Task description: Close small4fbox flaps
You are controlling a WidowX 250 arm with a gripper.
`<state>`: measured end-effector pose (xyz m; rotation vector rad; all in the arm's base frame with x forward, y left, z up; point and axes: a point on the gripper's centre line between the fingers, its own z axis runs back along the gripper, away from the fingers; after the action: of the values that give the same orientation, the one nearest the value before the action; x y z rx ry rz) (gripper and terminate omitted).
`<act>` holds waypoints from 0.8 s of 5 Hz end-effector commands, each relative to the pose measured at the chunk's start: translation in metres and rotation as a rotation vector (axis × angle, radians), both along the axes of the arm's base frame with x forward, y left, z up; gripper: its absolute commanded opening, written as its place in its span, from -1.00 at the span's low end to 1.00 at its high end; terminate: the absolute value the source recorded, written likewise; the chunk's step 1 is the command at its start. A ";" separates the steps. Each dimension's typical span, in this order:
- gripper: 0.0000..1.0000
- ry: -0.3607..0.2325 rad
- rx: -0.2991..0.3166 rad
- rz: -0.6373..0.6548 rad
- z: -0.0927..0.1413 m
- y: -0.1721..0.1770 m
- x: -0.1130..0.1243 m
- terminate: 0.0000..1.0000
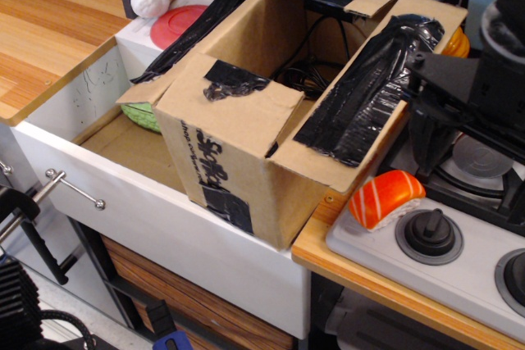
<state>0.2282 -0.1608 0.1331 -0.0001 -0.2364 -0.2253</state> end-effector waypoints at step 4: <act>1.00 0.014 -0.020 -0.031 -0.028 0.011 0.031 -1.00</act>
<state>0.2555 -0.1447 0.0904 0.0016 -0.1753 -0.2490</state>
